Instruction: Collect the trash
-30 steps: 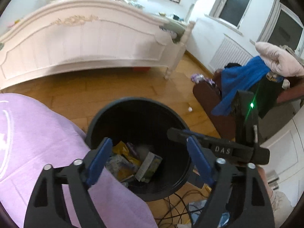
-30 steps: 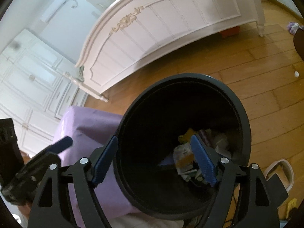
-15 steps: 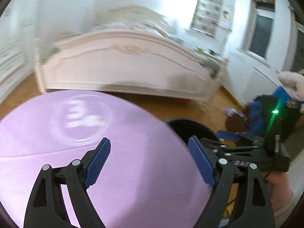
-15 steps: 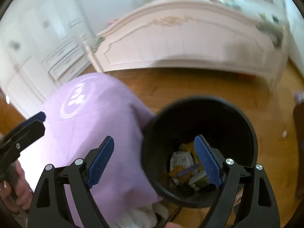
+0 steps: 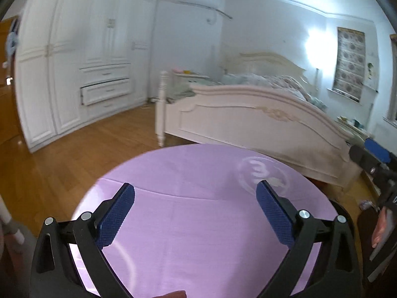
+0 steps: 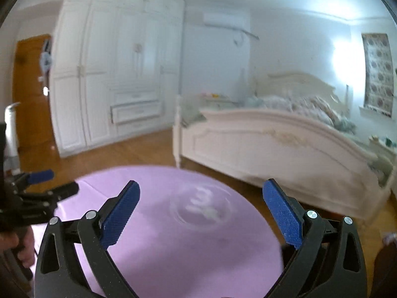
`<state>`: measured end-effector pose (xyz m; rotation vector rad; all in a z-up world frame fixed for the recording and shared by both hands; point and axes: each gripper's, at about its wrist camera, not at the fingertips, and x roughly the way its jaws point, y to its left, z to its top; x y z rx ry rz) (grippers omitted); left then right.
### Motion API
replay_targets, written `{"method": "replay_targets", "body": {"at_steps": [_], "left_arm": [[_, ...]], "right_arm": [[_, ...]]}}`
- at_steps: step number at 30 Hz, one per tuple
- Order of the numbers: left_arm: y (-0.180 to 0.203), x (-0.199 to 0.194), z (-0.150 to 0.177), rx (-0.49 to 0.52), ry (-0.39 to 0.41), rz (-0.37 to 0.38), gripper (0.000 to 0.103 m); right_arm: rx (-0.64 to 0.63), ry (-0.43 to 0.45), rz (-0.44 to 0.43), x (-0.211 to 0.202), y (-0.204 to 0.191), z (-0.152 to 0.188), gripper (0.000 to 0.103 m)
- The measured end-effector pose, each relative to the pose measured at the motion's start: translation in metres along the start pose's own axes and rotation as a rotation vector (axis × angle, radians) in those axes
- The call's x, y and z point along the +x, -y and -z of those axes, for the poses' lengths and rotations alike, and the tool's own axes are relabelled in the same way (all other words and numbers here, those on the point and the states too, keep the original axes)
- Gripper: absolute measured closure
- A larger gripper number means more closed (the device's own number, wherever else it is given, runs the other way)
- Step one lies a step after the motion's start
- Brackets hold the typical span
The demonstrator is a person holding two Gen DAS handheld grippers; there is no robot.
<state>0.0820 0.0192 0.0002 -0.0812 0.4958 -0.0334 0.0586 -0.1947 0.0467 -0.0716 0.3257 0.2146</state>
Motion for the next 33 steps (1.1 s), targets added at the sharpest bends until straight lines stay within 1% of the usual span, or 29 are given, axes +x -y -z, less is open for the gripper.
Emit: {"method": "replay_targets", "body": {"at_steps": [2,5,9,13,21,33], "left_arm": [[-0.006,-0.001,0.001,-0.003,0.001,-0.008,0.006],[-0.014,-0.003,0.006,-0.008,0.003,0.000,0.006],[-0.019,-0.002,0.010,0.010,0.006,0.013,0.006],[-0.015,0.000,0.012,0.029,0.004,0.027,0.006],[-0.010,0.003,0.015,0.050,0.001,0.046,0.006],[-0.003,0.009,0.022,0.083,-0.029,0.067,0.006]], "right_arm": [[0.010,0.019,-0.001,0.001,-0.010,-0.002,0.005],[0.025,0.041,0.018,0.002,-0.022,-0.003,0.005],[0.055,0.050,0.052,-0.001,-0.020,0.004,0.005],[0.094,0.053,0.080,-0.003,-0.010,0.009,0.005],[0.138,0.028,0.096,-0.003,0.002,0.023,0.005],[0.172,-0.023,0.090,0.006,0.011,0.040,0.005]]}}
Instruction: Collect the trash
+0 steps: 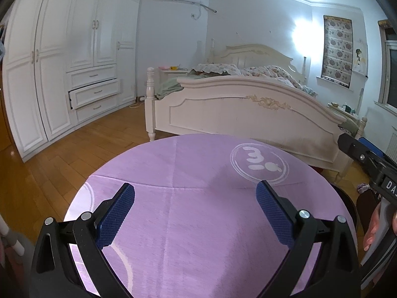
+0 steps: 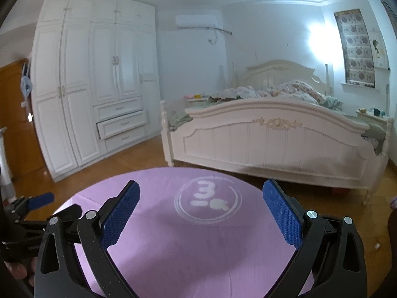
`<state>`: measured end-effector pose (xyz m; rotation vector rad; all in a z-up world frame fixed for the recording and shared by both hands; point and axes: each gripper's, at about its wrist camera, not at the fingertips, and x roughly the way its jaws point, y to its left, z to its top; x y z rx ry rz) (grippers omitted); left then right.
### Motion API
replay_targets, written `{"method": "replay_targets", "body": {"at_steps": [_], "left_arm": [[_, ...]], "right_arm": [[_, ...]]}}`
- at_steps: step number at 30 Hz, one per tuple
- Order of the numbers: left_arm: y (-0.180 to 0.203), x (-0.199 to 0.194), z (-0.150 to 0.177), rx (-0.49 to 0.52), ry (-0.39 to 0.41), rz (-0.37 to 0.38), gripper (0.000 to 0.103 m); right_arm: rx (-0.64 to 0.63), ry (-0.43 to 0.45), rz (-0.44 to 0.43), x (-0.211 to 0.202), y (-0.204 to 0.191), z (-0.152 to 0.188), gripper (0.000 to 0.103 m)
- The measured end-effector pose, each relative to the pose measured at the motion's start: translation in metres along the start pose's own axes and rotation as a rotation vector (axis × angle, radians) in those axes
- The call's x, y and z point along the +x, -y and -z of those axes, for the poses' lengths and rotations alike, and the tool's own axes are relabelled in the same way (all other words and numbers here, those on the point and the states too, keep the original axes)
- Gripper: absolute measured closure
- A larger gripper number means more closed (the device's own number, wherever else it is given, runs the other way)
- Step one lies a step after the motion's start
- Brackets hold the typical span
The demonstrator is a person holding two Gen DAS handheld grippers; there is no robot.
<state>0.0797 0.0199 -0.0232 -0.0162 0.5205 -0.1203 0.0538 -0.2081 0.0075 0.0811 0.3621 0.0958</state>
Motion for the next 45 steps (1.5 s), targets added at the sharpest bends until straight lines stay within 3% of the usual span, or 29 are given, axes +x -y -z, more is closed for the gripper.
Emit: {"method": "replay_targets", "body": {"at_steps": [45], "left_arm": [[0.011,0.000,0.010,0.004,-0.024,0.008,0.006]], "right_arm": [[-0.004,-0.032,-0.005,0.011,0.003,0.002,0.005]]}}
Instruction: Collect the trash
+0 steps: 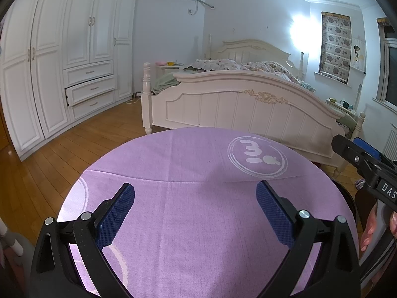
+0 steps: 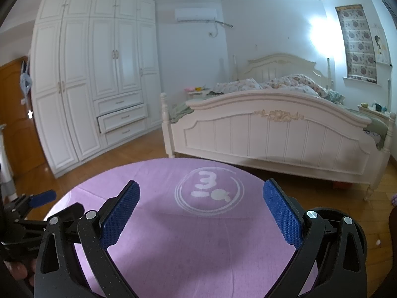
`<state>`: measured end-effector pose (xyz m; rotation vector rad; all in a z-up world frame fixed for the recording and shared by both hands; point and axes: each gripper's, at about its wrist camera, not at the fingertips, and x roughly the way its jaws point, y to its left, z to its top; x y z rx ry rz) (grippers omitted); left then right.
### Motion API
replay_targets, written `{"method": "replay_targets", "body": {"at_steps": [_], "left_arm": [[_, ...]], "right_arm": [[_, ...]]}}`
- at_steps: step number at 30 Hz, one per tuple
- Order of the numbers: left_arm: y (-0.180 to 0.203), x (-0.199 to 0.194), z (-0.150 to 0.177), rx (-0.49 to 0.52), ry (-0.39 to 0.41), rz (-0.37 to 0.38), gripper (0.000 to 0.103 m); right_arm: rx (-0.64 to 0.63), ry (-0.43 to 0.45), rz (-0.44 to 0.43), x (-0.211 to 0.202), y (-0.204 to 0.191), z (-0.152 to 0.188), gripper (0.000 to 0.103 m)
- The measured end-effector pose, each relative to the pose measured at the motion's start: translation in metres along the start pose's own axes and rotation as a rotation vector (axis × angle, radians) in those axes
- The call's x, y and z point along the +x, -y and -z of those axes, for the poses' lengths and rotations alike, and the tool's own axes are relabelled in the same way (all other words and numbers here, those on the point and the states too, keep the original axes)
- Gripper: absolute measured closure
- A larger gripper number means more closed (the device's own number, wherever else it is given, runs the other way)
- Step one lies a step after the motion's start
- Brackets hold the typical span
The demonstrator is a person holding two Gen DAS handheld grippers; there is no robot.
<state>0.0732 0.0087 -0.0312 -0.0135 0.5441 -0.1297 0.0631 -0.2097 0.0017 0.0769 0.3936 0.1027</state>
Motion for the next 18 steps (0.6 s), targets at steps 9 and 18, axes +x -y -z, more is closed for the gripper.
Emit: {"method": "replay_targets", "body": {"at_steps": [9,18], "left_arm": [[0.000,-0.002,0.002,0.008,0.009,0.035,0.006],[-0.002,0.001,0.002,-0.013,-0.008,0.026,0.006]], "right_arm": [[0.000,-0.002,-0.001,0.000,0.001,0.001,0.005],[-0.002,-0.011,-0.003,0.000,0.001,0.011,0.005]]}}
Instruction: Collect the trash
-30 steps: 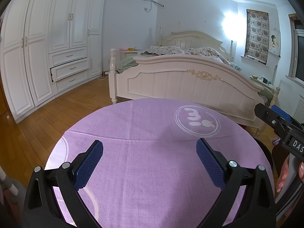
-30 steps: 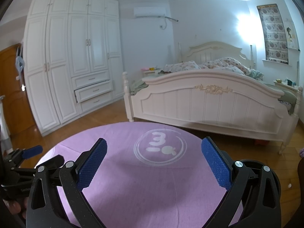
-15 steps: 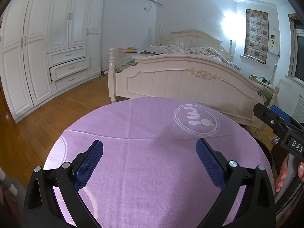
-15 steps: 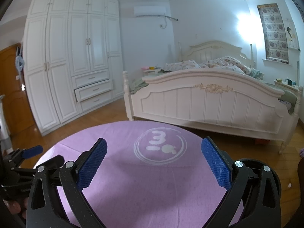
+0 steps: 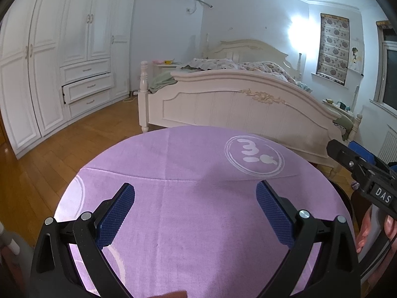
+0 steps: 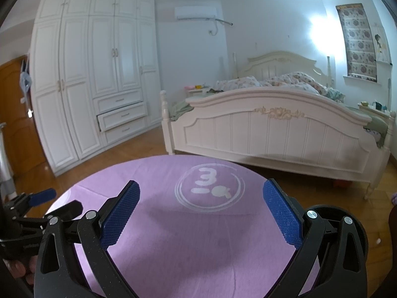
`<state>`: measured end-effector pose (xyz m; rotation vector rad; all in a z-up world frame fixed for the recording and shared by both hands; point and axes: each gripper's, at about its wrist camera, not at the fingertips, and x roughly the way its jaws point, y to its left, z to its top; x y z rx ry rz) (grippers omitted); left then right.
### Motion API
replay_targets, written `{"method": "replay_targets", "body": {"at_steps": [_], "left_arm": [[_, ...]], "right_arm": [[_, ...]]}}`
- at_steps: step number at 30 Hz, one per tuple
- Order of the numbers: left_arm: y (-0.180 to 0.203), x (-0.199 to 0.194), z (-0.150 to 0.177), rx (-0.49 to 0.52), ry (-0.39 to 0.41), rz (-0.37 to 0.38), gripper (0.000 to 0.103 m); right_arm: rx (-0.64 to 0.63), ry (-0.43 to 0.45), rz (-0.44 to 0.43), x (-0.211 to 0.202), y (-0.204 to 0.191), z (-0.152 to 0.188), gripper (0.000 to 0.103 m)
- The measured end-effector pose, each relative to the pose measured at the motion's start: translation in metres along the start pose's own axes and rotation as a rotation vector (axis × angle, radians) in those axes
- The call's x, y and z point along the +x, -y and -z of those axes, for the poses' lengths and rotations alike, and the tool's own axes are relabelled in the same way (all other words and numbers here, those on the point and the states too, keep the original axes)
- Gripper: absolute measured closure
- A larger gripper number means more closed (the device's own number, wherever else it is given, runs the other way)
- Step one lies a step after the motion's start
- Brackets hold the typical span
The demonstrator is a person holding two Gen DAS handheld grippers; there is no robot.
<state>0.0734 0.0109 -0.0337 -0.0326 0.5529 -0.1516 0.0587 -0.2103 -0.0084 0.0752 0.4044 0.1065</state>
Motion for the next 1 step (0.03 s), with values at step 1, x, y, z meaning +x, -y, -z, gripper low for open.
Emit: {"method": "replay_targets", "body": {"at_steps": [1], "left_arm": [[0.0002,0.0009,-0.0003,0.001,-0.001,0.001,0.006]], "right_arm": [[-0.001,-0.001,-0.001,0.0003,0.0007,0.0011,0.005]]}}
